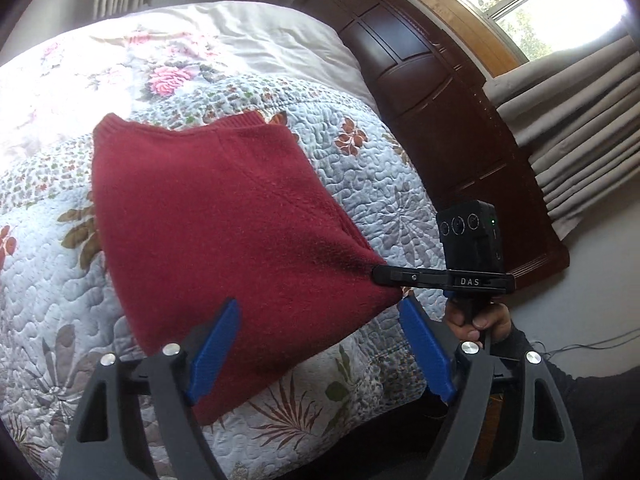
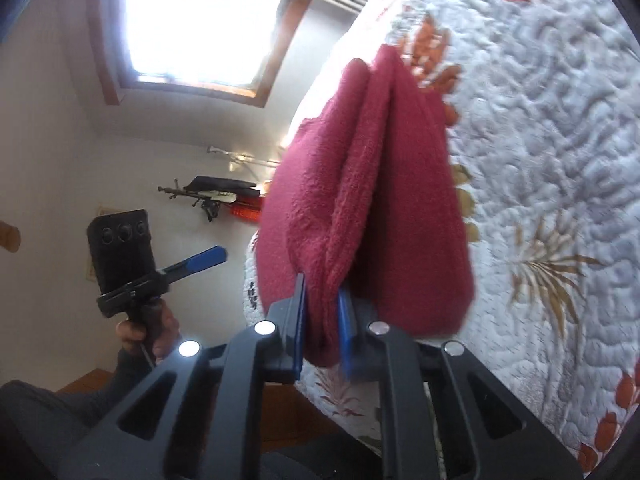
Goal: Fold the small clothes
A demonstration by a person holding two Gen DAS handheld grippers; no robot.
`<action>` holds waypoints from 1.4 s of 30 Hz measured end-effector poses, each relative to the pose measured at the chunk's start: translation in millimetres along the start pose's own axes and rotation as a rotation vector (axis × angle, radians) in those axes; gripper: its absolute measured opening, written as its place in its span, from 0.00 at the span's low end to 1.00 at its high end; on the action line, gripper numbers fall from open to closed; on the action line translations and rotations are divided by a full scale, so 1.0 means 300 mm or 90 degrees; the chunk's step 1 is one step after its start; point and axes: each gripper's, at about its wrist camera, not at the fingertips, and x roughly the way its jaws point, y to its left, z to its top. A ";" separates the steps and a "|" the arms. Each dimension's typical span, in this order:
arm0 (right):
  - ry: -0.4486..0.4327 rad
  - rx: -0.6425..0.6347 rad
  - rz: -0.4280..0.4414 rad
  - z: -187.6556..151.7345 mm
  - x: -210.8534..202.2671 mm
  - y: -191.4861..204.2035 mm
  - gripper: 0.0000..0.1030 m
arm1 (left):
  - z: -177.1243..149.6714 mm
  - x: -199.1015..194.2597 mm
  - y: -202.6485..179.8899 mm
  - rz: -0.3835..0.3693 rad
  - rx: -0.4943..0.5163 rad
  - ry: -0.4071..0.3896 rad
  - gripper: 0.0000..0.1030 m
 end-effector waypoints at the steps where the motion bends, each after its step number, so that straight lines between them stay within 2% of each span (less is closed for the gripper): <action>1: 0.003 0.013 -0.017 -0.009 0.010 -0.037 0.12 | -0.002 0.021 -0.002 -0.007 0.000 0.009 0.79; 5: 0.036 0.076 -0.077 -0.025 0.106 -0.199 0.12 | -0.026 0.126 0.002 -0.026 0.005 0.056 0.79; 7: 0.036 0.049 -0.079 -0.022 0.096 -0.165 0.13 | -0.046 0.175 0.015 -0.030 -0.004 0.078 0.78; 9: 0.012 0.032 -0.065 0.007 0.039 -0.106 0.28 | -0.068 0.209 0.031 -0.022 -0.009 0.093 0.78; 11: -0.045 0.014 -0.076 0.073 -0.022 -0.050 0.38 | -0.083 0.230 0.051 -0.029 -0.020 0.101 0.78; 12: -0.062 0.004 -0.074 0.119 -0.028 -0.019 0.39 | -0.089 0.239 0.057 -0.034 -0.025 0.099 0.78; 14: -0.067 -0.007 -0.077 0.205 0.004 0.021 0.41 | -0.096 0.250 0.065 -0.041 -0.032 0.099 0.78; 15: -0.061 -0.021 -0.079 0.248 0.040 0.044 0.45 | -0.098 0.253 0.062 -0.042 -0.031 0.099 0.78; 17: -0.040 -0.033 -0.096 0.320 0.099 0.052 0.46 | -0.099 0.254 0.053 -0.046 -0.027 0.101 0.78; 18: -0.024 -0.037 -0.102 0.353 0.135 0.056 0.46 | -0.097 0.253 0.045 -0.050 -0.024 0.101 0.78; 19: -0.012 -0.041 -0.106 0.371 0.165 0.062 0.39 | -0.097 0.251 0.038 -0.053 -0.021 0.101 0.78; 20: -0.002 -0.050 -0.113 0.393 0.171 0.072 0.07 | -0.095 0.245 0.035 -0.056 -0.019 0.100 0.78; 23: -0.037 -0.087 -0.137 0.418 0.122 0.114 0.07 | -0.089 0.212 0.009 -0.077 -0.014 0.082 0.78; 25: -0.053 -0.054 -0.163 0.451 0.068 0.053 0.07 | -0.090 0.193 -0.003 -0.092 -0.010 0.070 0.79; 27: -0.042 -0.024 -0.186 0.447 0.086 -0.040 0.07 | -0.095 0.199 0.002 -0.097 -0.015 0.068 0.80; 29: -0.025 -0.013 -0.167 0.421 0.116 -0.074 0.10 | -0.096 0.209 0.015 -0.091 -0.024 0.074 0.79; 31: -0.048 -0.018 -0.128 0.395 0.071 -0.044 0.18 | -0.097 0.202 0.026 -0.094 -0.031 0.072 0.79; 33: -0.063 -0.025 -0.114 0.358 0.008 -0.004 0.40 | -0.093 0.182 0.029 -0.101 -0.036 0.065 0.79; 35: -0.059 -0.037 -0.130 0.288 -0.043 0.006 0.41 | -0.087 0.150 0.028 -0.113 -0.037 0.048 0.79; 37: -0.028 -0.036 -0.126 0.188 -0.061 -0.007 0.43 | -0.082 0.125 0.037 -0.127 -0.047 0.029 0.80; 39: 0.008 -0.028 -0.129 0.082 -0.019 -0.026 0.52 | -0.083 0.128 0.064 -0.122 -0.064 0.023 0.80; 40: 0.021 -0.028 -0.126 0.041 0.014 -0.030 0.52 | -0.086 0.137 0.081 -0.117 -0.079 0.024 0.80; 41: 0.036 -0.022 -0.123 0.014 0.037 -0.054 0.32 | -0.090 0.151 0.105 -0.113 -0.096 0.027 0.80; 42: 0.052 -0.009 -0.117 -0.006 0.062 -0.080 0.09 | -0.094 0.161 0.120 -0.111 -0.109 0.030 0.80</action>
